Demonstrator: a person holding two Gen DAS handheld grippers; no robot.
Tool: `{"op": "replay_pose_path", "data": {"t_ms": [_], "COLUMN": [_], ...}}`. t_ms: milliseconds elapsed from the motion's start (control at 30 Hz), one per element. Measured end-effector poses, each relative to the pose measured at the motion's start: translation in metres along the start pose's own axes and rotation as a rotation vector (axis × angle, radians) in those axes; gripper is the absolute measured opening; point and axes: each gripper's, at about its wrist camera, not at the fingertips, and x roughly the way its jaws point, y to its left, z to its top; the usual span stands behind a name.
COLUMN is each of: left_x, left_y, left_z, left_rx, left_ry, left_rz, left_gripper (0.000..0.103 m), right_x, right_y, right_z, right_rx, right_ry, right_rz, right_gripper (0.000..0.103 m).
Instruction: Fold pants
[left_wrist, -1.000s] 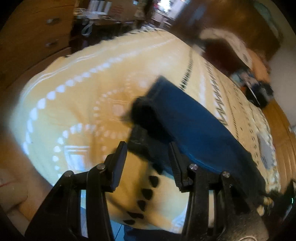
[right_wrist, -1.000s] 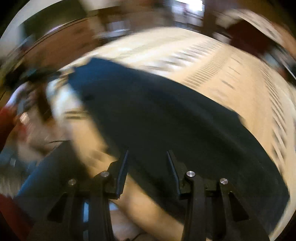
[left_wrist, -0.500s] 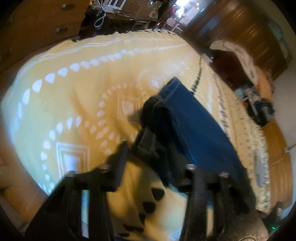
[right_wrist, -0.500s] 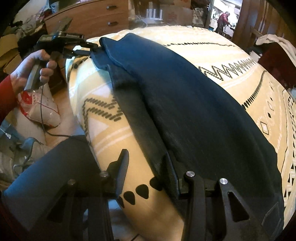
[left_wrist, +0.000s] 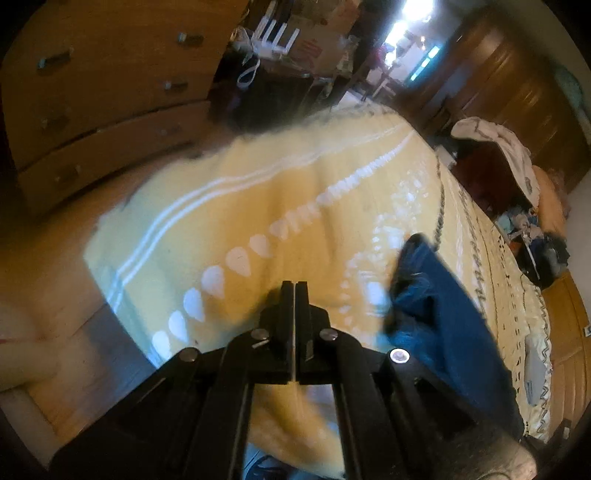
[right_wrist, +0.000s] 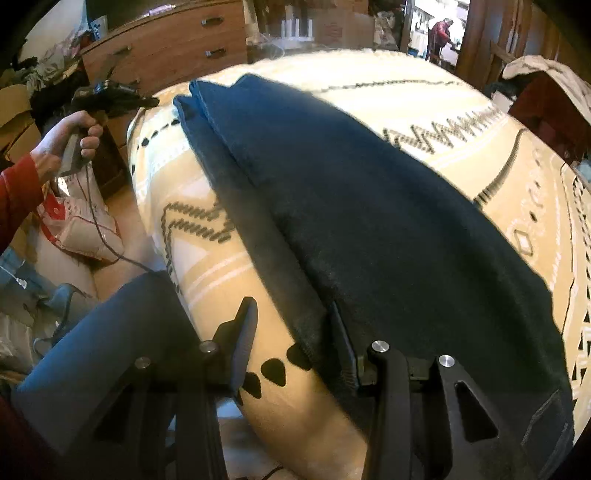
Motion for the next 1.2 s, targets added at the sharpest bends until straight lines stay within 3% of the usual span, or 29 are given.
{"op": "replay_pose_path", "data": {"t_ms": [67, 200, 233, 500, 600, 700, 800, 833, 867, 900, 1067, 1200], "left_x": [-0.007, 0.024, 0.031, 0.054, 0.059, 0.060, 0.061, 0.062, 0.062, 0.061, 0.022, 0.012], "left_y": [-0.023, -0.069, -0.076, -0.089, -0.089, -0.091, -0.090, -0.090, -0.091, -0.092, -0.101, -0.082], "left_z": [-0.002, -0.008, -0.009, -0.015, -0.014, -0.012, -0.010, -0.010, -0.009, -0.009, -0.004, -0.013], "left_rx": [0.027, 0.071, 0.085, 0.093, 0.090, 0.091, 0.086, 0.086, 0.090, 0.095, 0.091, 0.065], "left_ry": [0.006, 0.112, 0.124, 0.178, 0.181, 0.174, 0.168, 0.168, 0.163, 0.157, 0.032, 0.024], "left_rz": [-0.092, -0.186, -0.177, -0.084, -0.062, -0.052, -0.037, -0.032, -0.024, -0.027, -0.118, -0.148], "left_gripper": [0.004, 0.047, 0.048, 0.046, 0.046, 0.045, 0.035, 0.025, 0.019, 0.005, 0.003, 0.004], "right_x": [-0.007, -0.005, -0.003, 0.013, 0.020, 0.023, 0.028, 0.030, 0.030, 0.031, -0.008, -0.023], "right_y": [-0.004, -0.009, -0.011, -0.028, -0.032, -0.033, -0.031, -0.030, -0.029, -0.029, -0.023, -0.016], "right_z": [0.007, 0.016, 0.017, 0.003, -0.002, -0.005, -0.006, -0.006, -0.006, -0.005, -0.004, -0.009], "right_rx": [0.001, -0.025, -0.035, -0.021, -0.009, -0.013, -0.026, -0.034, -0.037, -0.035, -0.024, -0.012], "right_ry": [-0.033, -0.053, -0.050, 0.008, 0.030, 0.034, 0.035, 0.031, 0.033, 0.036, -0.037, -0.041], "right_rz": [-0.025, -0.098, -0.112, -0.066, -0.045, -0.039, -0.049, -0.050, -0.046, -0.045, -0.049, -0.021], "right_gripper": [0.049, 0.064, 0.064, 0.063, 0.054, 0.053, 0.053, 0.051, 0.032, 0.014, 0.010, 0.010]}}
